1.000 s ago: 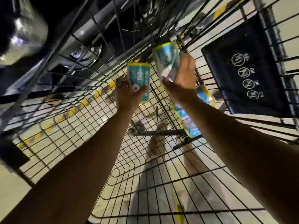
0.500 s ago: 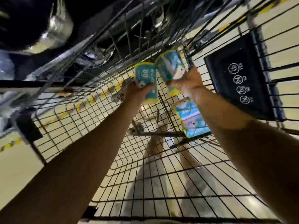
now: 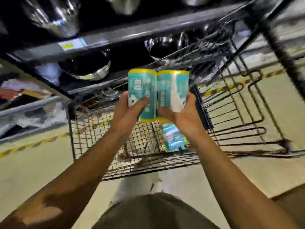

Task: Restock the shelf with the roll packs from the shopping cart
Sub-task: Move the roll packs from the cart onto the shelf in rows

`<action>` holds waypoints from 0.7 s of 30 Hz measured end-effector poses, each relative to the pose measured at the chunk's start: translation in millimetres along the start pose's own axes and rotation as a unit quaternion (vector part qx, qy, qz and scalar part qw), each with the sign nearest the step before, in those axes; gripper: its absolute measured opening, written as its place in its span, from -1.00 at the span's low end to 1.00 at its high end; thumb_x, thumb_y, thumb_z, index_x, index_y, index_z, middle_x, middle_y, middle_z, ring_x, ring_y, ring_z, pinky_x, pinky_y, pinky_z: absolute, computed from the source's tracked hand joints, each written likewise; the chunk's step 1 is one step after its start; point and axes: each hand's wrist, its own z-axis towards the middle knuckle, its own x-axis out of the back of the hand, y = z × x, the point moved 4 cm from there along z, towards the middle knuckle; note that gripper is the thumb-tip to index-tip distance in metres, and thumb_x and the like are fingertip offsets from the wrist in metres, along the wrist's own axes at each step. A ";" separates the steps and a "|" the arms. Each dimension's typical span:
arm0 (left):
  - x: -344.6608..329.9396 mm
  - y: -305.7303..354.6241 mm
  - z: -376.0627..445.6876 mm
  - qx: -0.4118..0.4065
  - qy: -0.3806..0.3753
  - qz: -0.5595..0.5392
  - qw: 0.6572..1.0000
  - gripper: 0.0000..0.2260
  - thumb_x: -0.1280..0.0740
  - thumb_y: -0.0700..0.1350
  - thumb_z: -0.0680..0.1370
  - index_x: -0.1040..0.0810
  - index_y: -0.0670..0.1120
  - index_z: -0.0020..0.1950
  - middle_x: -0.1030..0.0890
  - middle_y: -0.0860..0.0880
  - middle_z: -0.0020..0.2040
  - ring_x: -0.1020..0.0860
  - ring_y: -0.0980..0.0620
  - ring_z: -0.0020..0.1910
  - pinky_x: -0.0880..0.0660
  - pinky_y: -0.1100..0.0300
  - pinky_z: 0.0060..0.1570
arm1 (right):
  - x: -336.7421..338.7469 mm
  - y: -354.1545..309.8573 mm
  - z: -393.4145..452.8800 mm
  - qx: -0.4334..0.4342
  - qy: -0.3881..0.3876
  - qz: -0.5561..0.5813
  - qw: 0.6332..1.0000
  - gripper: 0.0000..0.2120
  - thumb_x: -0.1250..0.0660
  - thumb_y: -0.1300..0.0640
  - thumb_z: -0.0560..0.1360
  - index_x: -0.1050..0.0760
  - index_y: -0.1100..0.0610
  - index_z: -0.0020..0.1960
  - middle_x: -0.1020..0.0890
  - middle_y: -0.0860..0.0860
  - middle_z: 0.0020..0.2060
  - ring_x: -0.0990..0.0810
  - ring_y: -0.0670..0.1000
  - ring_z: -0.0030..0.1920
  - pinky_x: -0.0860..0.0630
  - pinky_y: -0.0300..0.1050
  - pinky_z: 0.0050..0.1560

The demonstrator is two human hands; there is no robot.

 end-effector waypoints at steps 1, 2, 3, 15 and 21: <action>0.2 8.0 -16.1 -0.018 -0.007 -0.012 1.000 -0.63 -0.45 -0.01 0.48 -0.49 -0.01 0.26 -0.68 -0.06 0.11 -0.67 -0.09 0.07 -0.63 -0.10 0.00 | 1.6 -8.6 -18.1 0.013 0.001 -0.001 1.000 -0.24 -0.62 0.14 0.36 -0.21 0.06 0.36 -0.57 -0.06 0.15 -0.60 -0.09 0.12 -0.59 -0.20 0.08; -0.5 15.6 -32.3 -0.033 -0.014 -0.025 0.999 -0.64 -0.44 -0.08 0.53 -0.47 -0.05 0.29 -0.67 -0.09 0.13 -0.68 -0.09 0.07 -0.63 -0.10 0.01 | 3.7 -14.9 -34.3 0.026 0.005 0.001 1.000 -0.26 -0.59 0.06 0.39 -0.23 0.02 0.40 -0.58 -0.07 0.16 -0.61 -0.07 0.15 -0.60 -0.08 0.15; -0.7 22.3 -49.4 -0.049 -0.018 -0.036 0.998 -0.64 -0.43 -0.14 0.54 -0.46 -0.08 0.31 -0.67 -0.11 0.14 -0.68 -0.09 0.04 -0.63 -0.08 -0.02 | 5.2 -20.9 -51.7 0.038 0.008 0.011 0.999 -0.31 -0.52 -0.01 0.40 -0.25 -0.01 0.41 -0.60 -0.06 0.15 -0.63 -0.03 0.14 -0.61 0.04 0.16; 27.0 56.4 -178.6 -0.142 0.025 -0.036 0.989 -0.74 -0.43 -0.19 0.52 -0.54 -0.07 0.20 -0.71 -0.02 0.02 -0.71 -0.04 -0.04 -0.62 0.10 -0.20 | 8.4 -54.7 -174.4 0.104 -0.022 0.058 0.993 -0.59 -0.51 0.06 0.38 -0.53 -0.03 0.19 -0.71 -0.09 0.02 -0.70 -0.09 0.01 -0.60 0.01 0.17; 48.7 60.7 -208.9 -0.156 0.033 -0.056 0.986 -0.79 -0.39 -0.21 0.55 -0.55 -0.08 0.17 -0.72 -0.03 0.01 -0.71 -0.05 -0.04 -0.63 0.08 -0.19 | -14.8 -59.4 -200.0 0.095 -0.040 0.085 0.991 -0.42 -0.55 -0.01 0.25 -0.38 -0.12 0.20 -0.67 -0.07 0.10 -0.66 -0.01 0.13 -0.54 0.12 0.29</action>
